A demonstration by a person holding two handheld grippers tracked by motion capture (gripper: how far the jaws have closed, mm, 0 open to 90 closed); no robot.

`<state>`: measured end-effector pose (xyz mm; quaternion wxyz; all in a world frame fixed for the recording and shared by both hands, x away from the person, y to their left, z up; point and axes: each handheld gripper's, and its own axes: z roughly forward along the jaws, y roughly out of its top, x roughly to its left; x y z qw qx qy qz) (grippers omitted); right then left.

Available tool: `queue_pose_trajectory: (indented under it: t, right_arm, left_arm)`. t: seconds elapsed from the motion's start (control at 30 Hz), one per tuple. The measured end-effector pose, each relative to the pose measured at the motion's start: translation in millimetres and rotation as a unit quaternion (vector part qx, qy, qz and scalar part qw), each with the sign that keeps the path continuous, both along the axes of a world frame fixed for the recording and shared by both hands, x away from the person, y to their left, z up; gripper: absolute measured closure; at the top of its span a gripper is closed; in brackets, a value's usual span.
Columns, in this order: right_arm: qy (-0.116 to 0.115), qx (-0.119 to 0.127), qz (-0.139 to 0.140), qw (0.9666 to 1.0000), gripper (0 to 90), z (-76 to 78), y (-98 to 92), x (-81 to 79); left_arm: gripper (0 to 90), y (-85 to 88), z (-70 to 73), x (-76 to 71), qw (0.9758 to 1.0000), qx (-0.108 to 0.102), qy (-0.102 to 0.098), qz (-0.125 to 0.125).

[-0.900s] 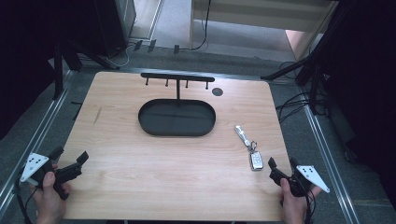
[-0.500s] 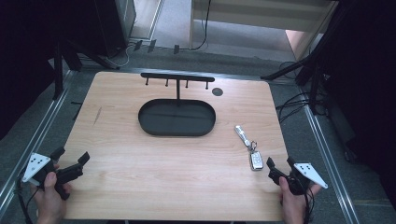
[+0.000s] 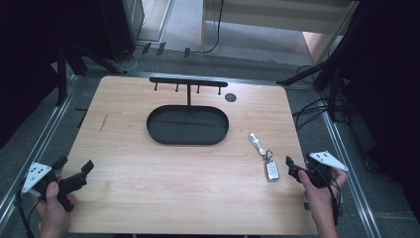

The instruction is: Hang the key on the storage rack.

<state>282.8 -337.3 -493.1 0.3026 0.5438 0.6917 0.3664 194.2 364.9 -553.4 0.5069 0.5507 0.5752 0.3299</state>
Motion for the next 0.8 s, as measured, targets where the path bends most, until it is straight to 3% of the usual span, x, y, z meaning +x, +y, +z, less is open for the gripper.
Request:
queue_pose_trajectory:
  t: [0.07,0.13,0.23,0.3,0.37,0.4,0.47,0.5,0.53,0.57,0.67,0.7,0.73,0.77,0.8]
  right_arm:
    - [0.018,-0.027,0.017,0.9993,25.1,12.2,5.7,12.3]
    - [0.034,-0.036,0.026,0.9984,25.3,18.7,9.9,20.9]
    - [0.05,-0.049,0.036,0.9969,25.6,24.6,14.5,29.3]
    - [0.067,-0.06,0.047,0.9948,27.0,30.2,19.6,37.5]
    - [0.095,-0.085,0.071,0.9893,28.9,37.8,29.1,51.2]
    - [0.095,-0.085,0.071,0.9893,28.9,37.8,29.1,51.2]
    - [0.106,-0.124,0.096,0.982,34.2,42.5,39.2,61.8]
    - [0.106,-0.124,0.096,0.982,34.2,42.5,39.2,61.8]
    - [0.111,-0.138,0.106,0.9784,36.2,43.8,43.4,66.0]
    - [0.126,-0.158,0.124,0.9715,39.7,45.5,52.5,74.1]
    - [0.151,-0.179,0.151,0.9603,45.2,45.4,66.6,85.8]
    - [0.151,-0.179,0.151,0.9603,45.2,45.4,66.6,85.8]
    - [0.163,-0.188,0.157,0.9556,47.3,44.4,71.8,89.6]
    - [0.184,-0.207,0.185,0.9428,49.4,40.6,81.7,98.7]
    - [0.184,-0.207,0.185,0.9428,49.4,40.6,81.7,98.7]
  left_arm:
    - [2.0,-0.6,0.2,0.6,0.9999,0.004,0.003,0.009]
    - [2.0,-2.6,0.3,0.2,0.9998,0.013,0.0,0.014]
    - [2.0,-2.4,0.2,-0.3,0.9998,0.011,-0.001,0.018]
    - [1.9,-1.5,0.0,-0.4,0.9998,0.006,-0.003,0.02]
    - [2.0,-2.1,0.3,0.3,0.9997,0.009,0.001,0.023]
    - [1.9,-2.1,0.3,0.3,0.9997,0.009,0.001,0.023]
    - [2.0,-3.5,0.6,1.8,0.9992,0.017,0.004,0.037]
    - [2.0,-4.8,0.7,2.5,0.9988,0.021,0.004,0.045]
    - [2.0,-5.8,0.9,3.1,0.9985,0.026,0.004,0.048]
    - [2.0,-6.7,0.9,3.5,0.9983,0.03,0.005,0.05]
    - [2.0,-6.7,1.0,3.1,0.9983,0.032,0.005,0.048]
    - [2.0,-6.0,1.0,3.0,0.9985,0.028,0.005,0.047]
    - [2.0,-5.0,0.8,3.0,0.9986,0.024,0.005,0.046]
    - [2.0,-4.5,0.8,3.3,0.9988,0.023,0.007,0.043]
    - [2.0,-4.5,0.8,3.3,0.9988,0.023,0.007,0.043]
